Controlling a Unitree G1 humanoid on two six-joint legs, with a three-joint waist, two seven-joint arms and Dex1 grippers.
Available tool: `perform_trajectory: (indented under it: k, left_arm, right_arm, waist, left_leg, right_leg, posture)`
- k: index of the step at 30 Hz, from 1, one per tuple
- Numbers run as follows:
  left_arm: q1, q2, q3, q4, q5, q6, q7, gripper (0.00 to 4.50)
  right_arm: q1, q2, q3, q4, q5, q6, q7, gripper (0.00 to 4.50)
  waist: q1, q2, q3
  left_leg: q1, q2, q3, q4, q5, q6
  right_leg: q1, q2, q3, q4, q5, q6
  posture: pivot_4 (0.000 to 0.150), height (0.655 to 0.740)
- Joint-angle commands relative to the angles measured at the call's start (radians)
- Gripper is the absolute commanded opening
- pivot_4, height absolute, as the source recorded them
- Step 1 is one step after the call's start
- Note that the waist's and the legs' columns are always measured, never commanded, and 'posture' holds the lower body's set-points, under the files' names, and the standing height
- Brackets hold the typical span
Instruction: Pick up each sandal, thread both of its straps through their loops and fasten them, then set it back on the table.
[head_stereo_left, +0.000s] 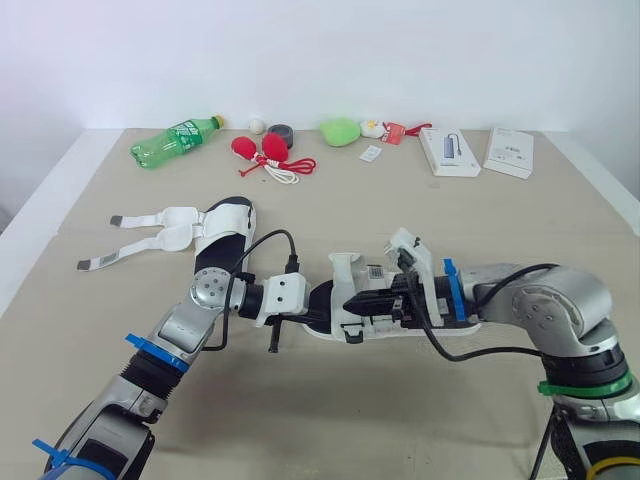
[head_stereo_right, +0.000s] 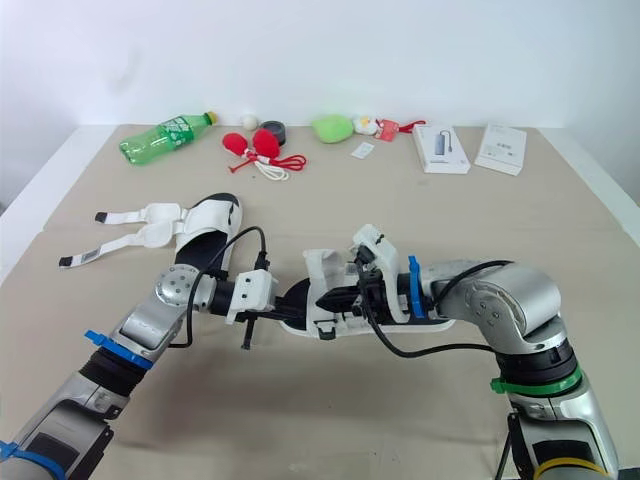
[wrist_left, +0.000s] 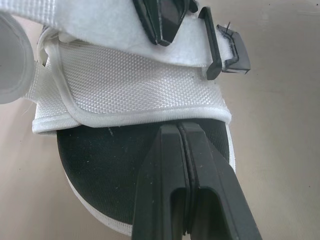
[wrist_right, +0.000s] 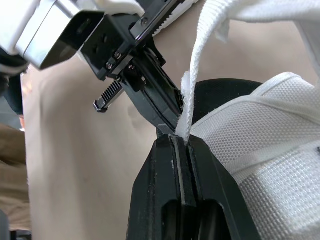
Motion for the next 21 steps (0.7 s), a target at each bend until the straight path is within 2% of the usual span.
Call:
perform_trajectory:
  k: [1, 6, 8, 9, 14, 16, 21]
  left_arm:
    - [0.01, 0.009, -0.013, 0.011, 0.028, 0.007, -0.001, 0.0]
    - [0.013, 0.006, -0.015, 0.013, 0.028, 0.007, 0.001, 0.0]
    - [0.011, 0.005, -0.015, 0.015, 0.028, 0.006, 0.001, 0.0]
    - [0.011, 0.005, -0.015, 0.016, 0.028, 0.005, 0.0, 0.0]
    - [0.007, 0.002, -0.018, 0.021, 0.028, 0.003, -0.004, 0.0]
    - [0.006, 0.002, -0.018, 0.023, 0.028, 0.003, -0.005, 0.0]
    - [0.002, 0.002, -0.019, 0.032, 0.028, -0.002, -0.01, 0.0]
  right_arm:
    - [0.008, -0.021, -0.006, -0.057, 0.002, -0.01, 0.01, 0.06]
    - [0.03, -0.034, -0.018, -0.103, 0.029, 0.013, 0.016, 0.06]
    - [0.032, -0.044, -0.029, -0.105, 0.04, 0.021, 0.021, 0.71]
    - [0.032, -0.047, -0.032, -0.105, 0.044, 0.023, 0.022, 0.84]
    - [0.038, -0.112, -0.047, -0.132, 0.043, -0.055, 0.092, 3.32]
    - [0.036, -0.133, -0.076, -0.128, 0.071, -0.053, 0.115, 4.17]
    - [0.103, -0.228, -0.163, -0.144, 0.184, -0.01, 0.211, 4.17]
  waist:
    - [0.0, 0.0, 0.0]
    - [0.0, 0.0, 0.0]
    - [0.0, 0.0, 0.0]
    - [0.0, 0.0, 0.0]
    - [0.001, 0.0, 0.0]
    - [0.001, 0.0, 0.0]
    - [0.002, 0.0, 0.0]
  left_leg:
    - [0.0, 0.0, 0.0, 0.0, 0.0, 0.0]
    - [0.0, 0.0, 0.0, 0.0, 0.0, 0.0]
    - [0.0, 0.0, 0.0, 0.0, 0.0, 0.0]
    - [0.0, 0.0, 0.0, 0.0, 0.0, 0.0]
    - [0.0, 0.0, 0.0, 0.0, 0.0, 0.0]
    - [0.0, 0.0, 0.0, 0.0, 0.0, 0.0]
    - [0.0, 0.0, 0.0, 0.001, 0.0, 0.0]
  right_leg:
    - [0.0, 0.0, 0.0, 0.0, 0.0, 0.0]
    - [0.0, 0.0, 0.0, 0.0, 0.0, 0.0]
    - [0.0, 0.0, 0.0, 0.0, 0.0, 0.0]
    - [0.0, 0.0, 0.0, 0.0, 0.0, 0.0]
    - [0.0, 0.0, 0.0, 0.0, 0.0, 0.0]
    - [0.0, 0.0, 0.0, 0.0, 0.0, 0.0]
    - [0.001, 0.0, 0.0, 0.0, 0.0, 0.001]
  posture:
    - [0.15, 0.74]
    - [0.15, 0.74]
    - [0.15, 0.74]
    - [0.15, 0.74]
    - [0.15, 0.74]
    - [0.15, 0.74]
    - [0.15, 0.74]
